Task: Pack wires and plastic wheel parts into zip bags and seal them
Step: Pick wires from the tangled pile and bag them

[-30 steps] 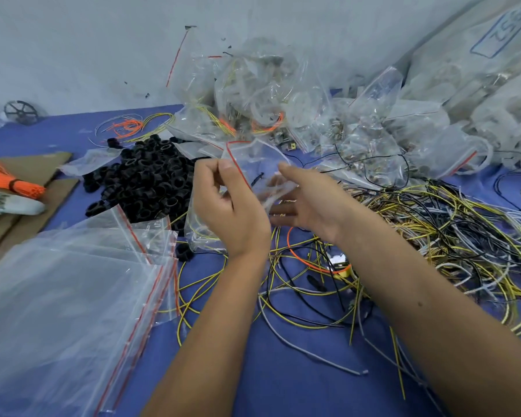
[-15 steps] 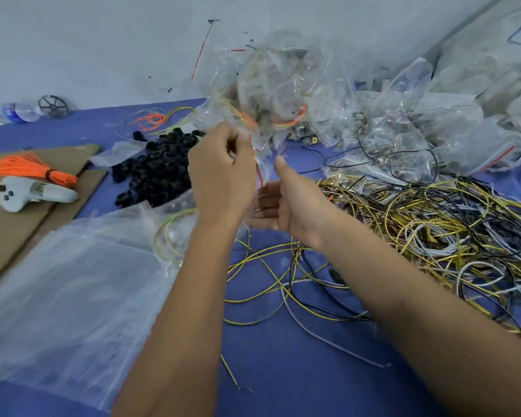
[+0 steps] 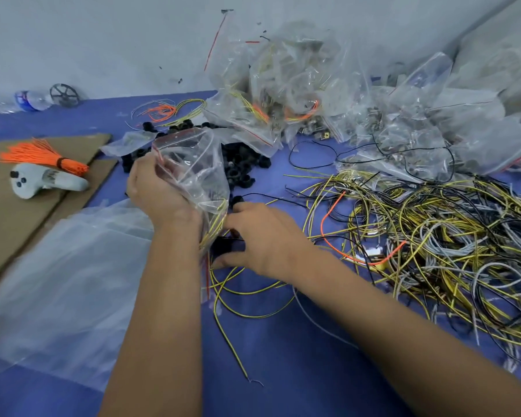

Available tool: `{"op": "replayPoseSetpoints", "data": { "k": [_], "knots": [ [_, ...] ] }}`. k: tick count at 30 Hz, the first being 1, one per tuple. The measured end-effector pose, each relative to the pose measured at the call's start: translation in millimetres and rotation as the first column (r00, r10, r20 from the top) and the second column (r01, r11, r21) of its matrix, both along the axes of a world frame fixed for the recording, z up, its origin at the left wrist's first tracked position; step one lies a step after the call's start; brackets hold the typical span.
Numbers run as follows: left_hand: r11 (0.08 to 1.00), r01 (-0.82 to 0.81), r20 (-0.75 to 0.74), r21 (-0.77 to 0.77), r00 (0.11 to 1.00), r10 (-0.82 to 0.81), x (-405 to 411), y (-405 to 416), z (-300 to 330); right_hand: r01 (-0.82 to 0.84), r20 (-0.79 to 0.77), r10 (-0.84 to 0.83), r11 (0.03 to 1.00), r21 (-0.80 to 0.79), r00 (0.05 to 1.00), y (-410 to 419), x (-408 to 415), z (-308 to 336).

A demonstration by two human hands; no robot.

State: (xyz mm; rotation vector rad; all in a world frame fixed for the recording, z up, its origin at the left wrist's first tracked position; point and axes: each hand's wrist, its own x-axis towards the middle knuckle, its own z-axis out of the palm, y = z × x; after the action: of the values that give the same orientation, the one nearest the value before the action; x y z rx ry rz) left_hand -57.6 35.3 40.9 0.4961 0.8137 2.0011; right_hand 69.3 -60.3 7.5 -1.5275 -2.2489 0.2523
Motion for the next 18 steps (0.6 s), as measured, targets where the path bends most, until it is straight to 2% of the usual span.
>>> {"op": "replayPoseSetpoints", "data": {
  "k": [3, 9, 11, 13, 14, 15, 16, 18],
  "knots": [
    [0.998, 0.049, 0.031, 0.034, 0.998, -0.05, 1, 0, -5, 0.072, 0.013, -0.071, 0.997, -0.022, 0.997, 2, -7, 1],
    [0.974, 0.196, 0.013, 0.109, 0.98, -0.199, 7, -2, -9, 0.244, 0.161, -0.243, 0.97, 0.014, 0.957, 11, 23, 10],
    [0.946, 0.306, -0.038, 0.103, 0.952, -0.304, 15, -6, -10, 0.3, 0.082, -0.302, 0.953, 0.035, 0.95, 12, 41, 13],
    [0.918, 0.386, -0.116, 0.09, 0.92, -0.375, 25, -11, -11, 0.354, -0.223, -0.361, 0.932, -0.074, 0.905, 11, 59, 17],
    [0.903, 0.421, -0.154, 0.087, 0.901, -0.405, 30, -14, -11, 0.354, -0.422, -0.398, 0.917, -0.183, 0.815, 9, 68, 20],
    [0.89, 0.449, -0.2, 0.079, 0.882, -0.427, 37, -18, -12, 0.323, -0.588, -0.438, 0.899, -0.296, 0.68, 8, 75, 24],
    [0.882, 0.466, -0.259, 0.066, 0.862, -0.436, 43, -22, -12, 0.272, -0.704, -0.48, 0.877, -0.395, 0.524, 7, 81, 26],
    [0.879, 0.476, -0.383, 0.022, 0.816, -0.432, 55, -30, -13, 0.134, -0.813, -0.534, 0.845, -0.517, 0.232, 1, 96, 32]
  ]
}}
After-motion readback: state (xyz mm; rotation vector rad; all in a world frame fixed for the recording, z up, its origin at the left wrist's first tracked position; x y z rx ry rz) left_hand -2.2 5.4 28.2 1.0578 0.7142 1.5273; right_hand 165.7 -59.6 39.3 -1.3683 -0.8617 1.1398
